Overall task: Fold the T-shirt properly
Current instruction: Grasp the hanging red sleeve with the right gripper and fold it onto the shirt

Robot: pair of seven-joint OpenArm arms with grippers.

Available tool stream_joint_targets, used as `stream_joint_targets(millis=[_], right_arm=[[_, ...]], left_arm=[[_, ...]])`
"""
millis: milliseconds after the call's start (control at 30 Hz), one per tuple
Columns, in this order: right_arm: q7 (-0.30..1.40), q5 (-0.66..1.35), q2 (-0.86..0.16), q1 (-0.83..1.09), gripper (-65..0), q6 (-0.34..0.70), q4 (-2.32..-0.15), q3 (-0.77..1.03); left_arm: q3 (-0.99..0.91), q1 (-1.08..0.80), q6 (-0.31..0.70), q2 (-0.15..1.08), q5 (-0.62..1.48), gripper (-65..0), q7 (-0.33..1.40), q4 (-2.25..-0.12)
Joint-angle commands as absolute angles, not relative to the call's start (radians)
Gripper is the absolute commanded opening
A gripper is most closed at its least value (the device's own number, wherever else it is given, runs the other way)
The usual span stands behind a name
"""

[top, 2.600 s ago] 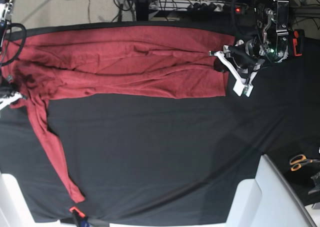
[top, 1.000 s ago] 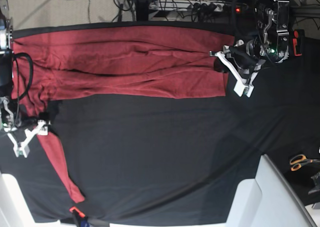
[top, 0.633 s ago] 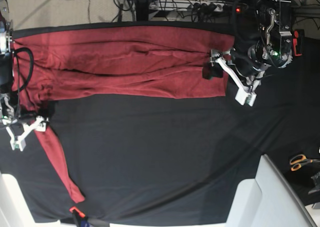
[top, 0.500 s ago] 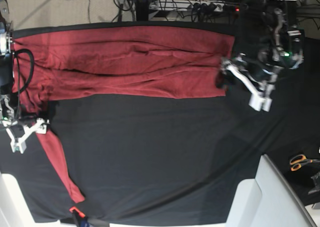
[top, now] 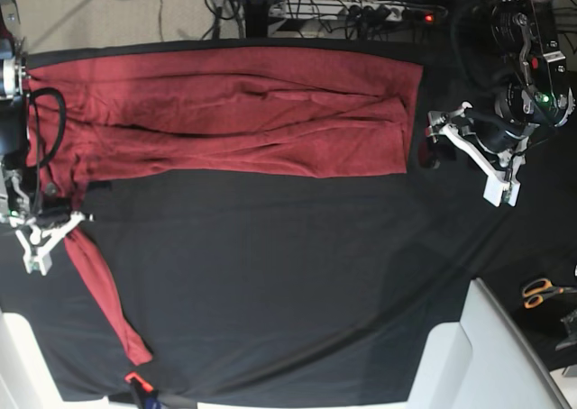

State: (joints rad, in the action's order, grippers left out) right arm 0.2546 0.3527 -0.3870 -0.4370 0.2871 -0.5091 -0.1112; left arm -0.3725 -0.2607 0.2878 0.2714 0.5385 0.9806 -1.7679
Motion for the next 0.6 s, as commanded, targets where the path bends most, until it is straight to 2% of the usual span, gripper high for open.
stream_joint_targets(millis=[0, 133, 233, 400, 567], right_arm=[[0.249, 0.358, -0.401, -0.433, -65.0, 0.291, -0.555, -0.105], [0.291, 0.363, -0.404, -0.302, -65.0, 0.289, -0.782, -0.096], [0.378, 0.363, -0.397, -0.194, -65.0, 0.289, -0.964, -0.007], [0.492, 0.358, -0.355, -0.022, -65.0, 0.289, -1.294, 0.096], [0.601, 0.358, -0.318, 0.104, -65.0, 0.289, -1.526, 0.133]], left_arm=[[-0.378, -0.254, 0.294, 0.283, 0.55, -10.9, 0.964, -1.784], [-0.378, -0.254, 0.294, 0.285, 0.55, -10.9, 0.964, -1.779], [-0.378, -0.252, 0.294, 0.285, 0.55, -10.9, 0.964, -1.779], [-0.378, -0.251, 0.294, 0.285, 0.547, -10.9, 0.964, -1.778], [-0.378, -0.249, 0.294, 0.285, 0.547, -10.9, 0.964, -1.778]])
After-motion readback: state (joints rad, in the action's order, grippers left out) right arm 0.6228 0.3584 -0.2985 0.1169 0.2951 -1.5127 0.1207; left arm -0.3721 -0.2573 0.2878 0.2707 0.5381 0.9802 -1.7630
